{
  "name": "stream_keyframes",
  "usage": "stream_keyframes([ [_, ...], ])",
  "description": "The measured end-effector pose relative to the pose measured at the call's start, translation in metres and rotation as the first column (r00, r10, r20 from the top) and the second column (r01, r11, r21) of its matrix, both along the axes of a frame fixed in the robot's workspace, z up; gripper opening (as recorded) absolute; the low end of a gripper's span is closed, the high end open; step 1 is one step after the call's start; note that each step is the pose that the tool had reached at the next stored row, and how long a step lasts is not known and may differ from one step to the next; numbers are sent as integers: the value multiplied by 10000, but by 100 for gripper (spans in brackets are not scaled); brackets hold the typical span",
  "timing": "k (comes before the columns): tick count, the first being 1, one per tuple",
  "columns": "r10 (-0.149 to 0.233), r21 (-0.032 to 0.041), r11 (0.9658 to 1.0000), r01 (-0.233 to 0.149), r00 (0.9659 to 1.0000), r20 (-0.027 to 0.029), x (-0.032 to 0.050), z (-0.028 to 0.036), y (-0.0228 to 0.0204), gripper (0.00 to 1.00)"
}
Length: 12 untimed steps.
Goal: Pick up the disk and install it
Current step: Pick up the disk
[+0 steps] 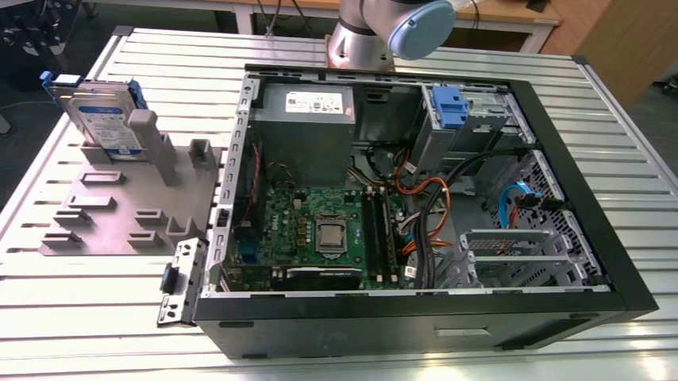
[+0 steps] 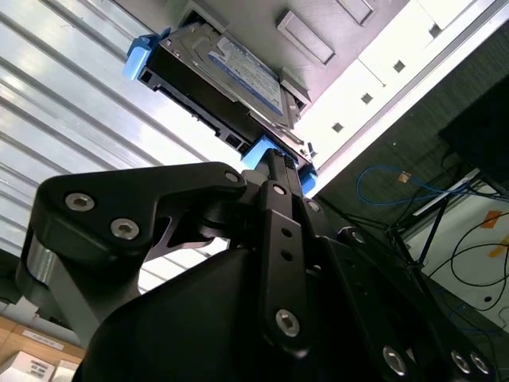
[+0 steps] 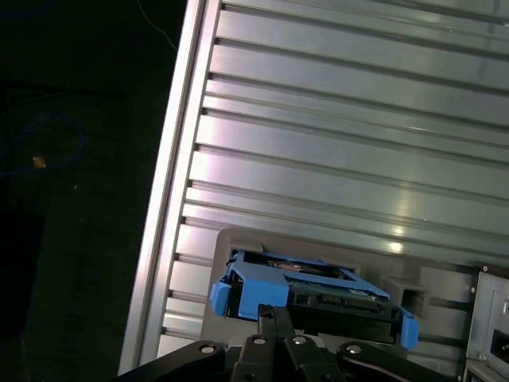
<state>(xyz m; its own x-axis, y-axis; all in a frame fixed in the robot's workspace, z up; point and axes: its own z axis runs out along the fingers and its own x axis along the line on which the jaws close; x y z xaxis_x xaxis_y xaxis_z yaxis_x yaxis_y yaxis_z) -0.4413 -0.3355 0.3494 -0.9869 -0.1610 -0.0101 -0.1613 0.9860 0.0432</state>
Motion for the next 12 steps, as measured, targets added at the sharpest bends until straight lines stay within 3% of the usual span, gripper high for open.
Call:
stream_keyframes([
  [12,163,0,9999,-163,9999,-1,0,0,0,11],
])
